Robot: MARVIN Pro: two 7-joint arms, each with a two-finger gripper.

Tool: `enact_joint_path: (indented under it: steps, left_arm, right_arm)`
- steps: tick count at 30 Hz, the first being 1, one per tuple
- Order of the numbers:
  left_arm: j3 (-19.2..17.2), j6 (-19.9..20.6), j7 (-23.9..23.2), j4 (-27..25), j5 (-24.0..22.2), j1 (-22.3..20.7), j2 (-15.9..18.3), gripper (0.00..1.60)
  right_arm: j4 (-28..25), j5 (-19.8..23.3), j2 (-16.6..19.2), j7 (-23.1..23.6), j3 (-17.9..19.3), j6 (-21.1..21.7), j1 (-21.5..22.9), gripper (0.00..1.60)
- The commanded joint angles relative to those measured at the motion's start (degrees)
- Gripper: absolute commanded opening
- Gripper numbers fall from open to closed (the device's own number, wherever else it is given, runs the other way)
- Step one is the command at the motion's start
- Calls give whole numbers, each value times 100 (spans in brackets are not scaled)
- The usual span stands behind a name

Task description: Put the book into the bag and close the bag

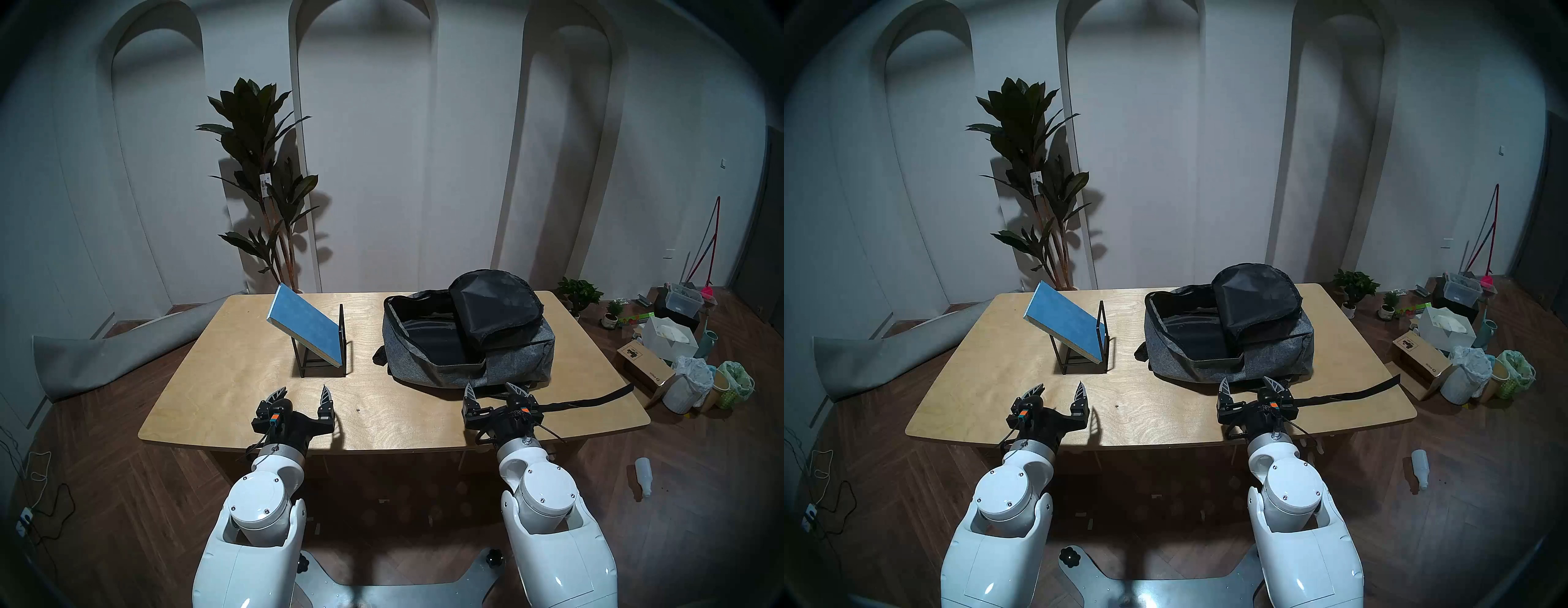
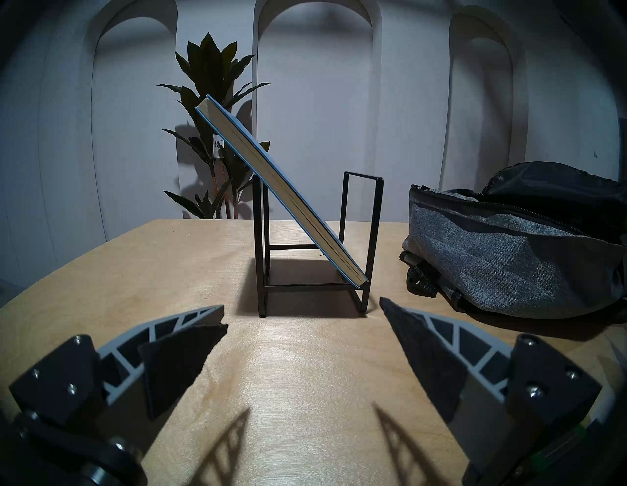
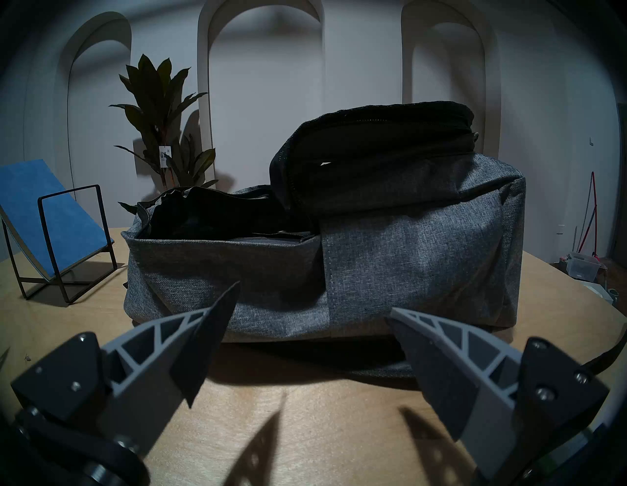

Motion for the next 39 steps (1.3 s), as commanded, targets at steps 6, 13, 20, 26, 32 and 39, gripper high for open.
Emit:
enact_joint_path:
  steps: [6,13,20,26,32,39]
  left_arm:
    - [-1,-15,4,-96,-2,-20,-4,160]
    - [0,-15,5,-96,-2,-20,-4,160]
    - [-203,538,186,-407,-102,61,-78,160]
    - [-458,862,-241,-926,-582,249,87,160]
    - [-680,1048,-624,-1351,-1186,398,25,160]
    - [-1131,1247,-974,-1796,-2205,434,-216,160]
  right_arm:
    - [-112,-3,-1,-2,-5,-11,13,160]
    - [-112,-2,0,-3,-5,-12,13,160]
    - [-254,-23,222,202,-13,-122,-48,160]
    - [-589,122,512,512,218,63,-198,160]
    - [-779,253,706,820,413,79,-302,160]
    - [-970,400,760,1016,518,120,-290,160]
